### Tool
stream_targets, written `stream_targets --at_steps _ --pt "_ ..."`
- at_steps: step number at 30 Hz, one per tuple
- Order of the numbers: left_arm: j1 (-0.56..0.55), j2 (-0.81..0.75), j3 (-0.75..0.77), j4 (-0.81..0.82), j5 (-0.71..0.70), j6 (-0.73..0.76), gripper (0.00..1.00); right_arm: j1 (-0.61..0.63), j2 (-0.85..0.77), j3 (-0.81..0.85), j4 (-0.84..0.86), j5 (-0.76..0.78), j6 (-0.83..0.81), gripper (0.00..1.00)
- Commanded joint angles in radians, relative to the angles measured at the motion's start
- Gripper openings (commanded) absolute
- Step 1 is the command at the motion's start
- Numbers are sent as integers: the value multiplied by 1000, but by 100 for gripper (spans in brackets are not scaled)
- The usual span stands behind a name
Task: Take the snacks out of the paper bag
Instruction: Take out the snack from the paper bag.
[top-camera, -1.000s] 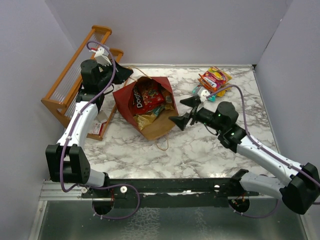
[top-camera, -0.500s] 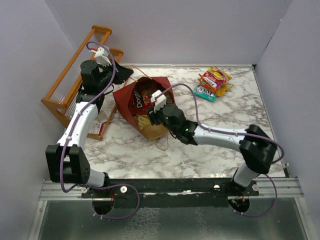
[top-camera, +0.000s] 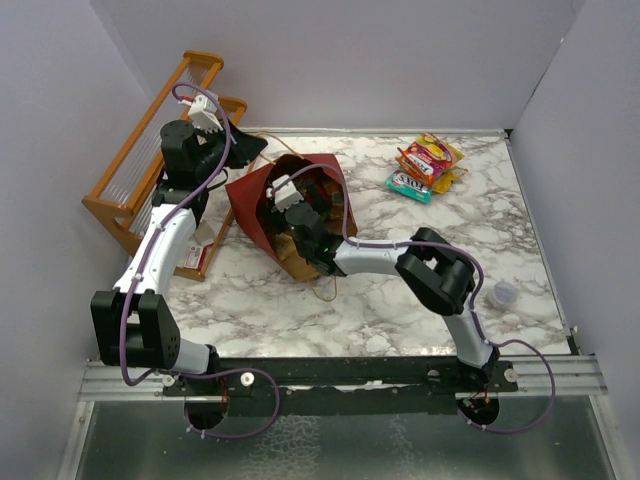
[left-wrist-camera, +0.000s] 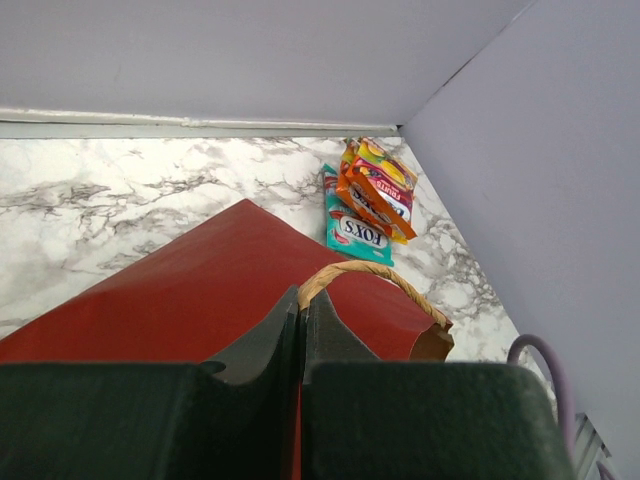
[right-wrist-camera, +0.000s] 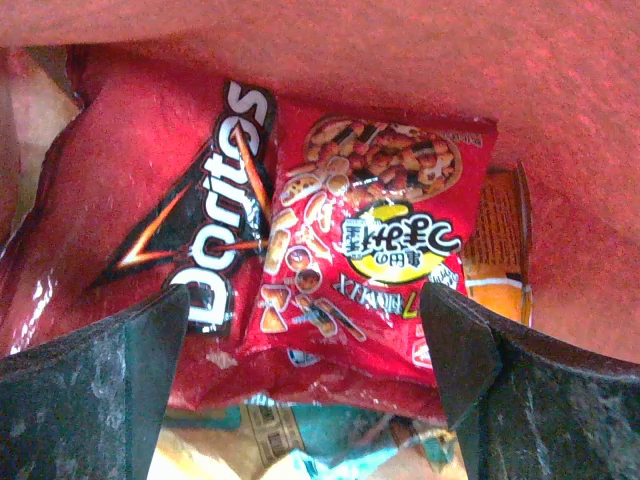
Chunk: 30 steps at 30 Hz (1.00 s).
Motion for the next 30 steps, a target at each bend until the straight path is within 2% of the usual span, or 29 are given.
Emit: stream_targets --at_steps 1,16,25,30 --pt "4 -21 -3 33 24 -8 0 -20 66 80 60 43 -59 100" --pt "3 -13 3 27 28 -11 0 -109 165 187 -97 -76 71 98" --pt "4 -19 2 25 29 -11 0 -122 156 193 -147 -96 136 63" --pt "4 -23 2 24 26 -9 0 -122 124 181 -165 -118 151 54"
